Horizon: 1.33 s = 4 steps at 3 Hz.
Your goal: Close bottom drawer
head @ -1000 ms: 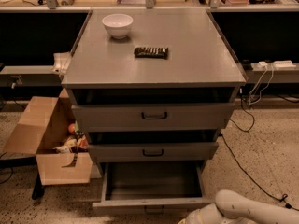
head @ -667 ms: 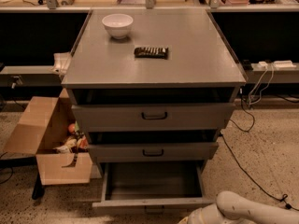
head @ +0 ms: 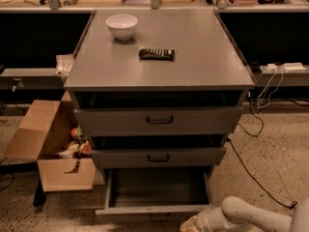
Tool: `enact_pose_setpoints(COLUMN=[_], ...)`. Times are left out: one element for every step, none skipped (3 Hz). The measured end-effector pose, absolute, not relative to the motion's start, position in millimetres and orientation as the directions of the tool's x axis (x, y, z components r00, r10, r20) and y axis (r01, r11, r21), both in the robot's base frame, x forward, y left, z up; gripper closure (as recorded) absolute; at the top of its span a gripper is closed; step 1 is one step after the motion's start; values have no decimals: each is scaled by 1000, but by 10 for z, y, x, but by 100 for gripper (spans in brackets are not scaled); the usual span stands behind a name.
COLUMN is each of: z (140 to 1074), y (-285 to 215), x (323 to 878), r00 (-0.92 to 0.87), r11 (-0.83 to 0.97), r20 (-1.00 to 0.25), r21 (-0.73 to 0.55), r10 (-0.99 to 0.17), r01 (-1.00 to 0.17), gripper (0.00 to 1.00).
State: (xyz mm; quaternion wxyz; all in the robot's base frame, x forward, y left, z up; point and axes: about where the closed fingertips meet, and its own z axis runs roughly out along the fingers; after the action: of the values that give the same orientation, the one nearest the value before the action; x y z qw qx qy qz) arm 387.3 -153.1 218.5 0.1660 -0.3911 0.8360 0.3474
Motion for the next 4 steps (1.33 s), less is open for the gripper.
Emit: enact_pose_setpoints(z=[1932,1735,1705,1705], y=[-1613,-1703,-1731,-1731], x=[4177,4472,4545,4545], r00=[-646,-687,-700,-700], r11=[506,582,607,607], r20=[-524,-512,-515,-515], r21=[403,379,372,372], r10=[-555,-516,-495,-495], r01=[-762,-719,-703,-703], gripper=[100,100,100,100])
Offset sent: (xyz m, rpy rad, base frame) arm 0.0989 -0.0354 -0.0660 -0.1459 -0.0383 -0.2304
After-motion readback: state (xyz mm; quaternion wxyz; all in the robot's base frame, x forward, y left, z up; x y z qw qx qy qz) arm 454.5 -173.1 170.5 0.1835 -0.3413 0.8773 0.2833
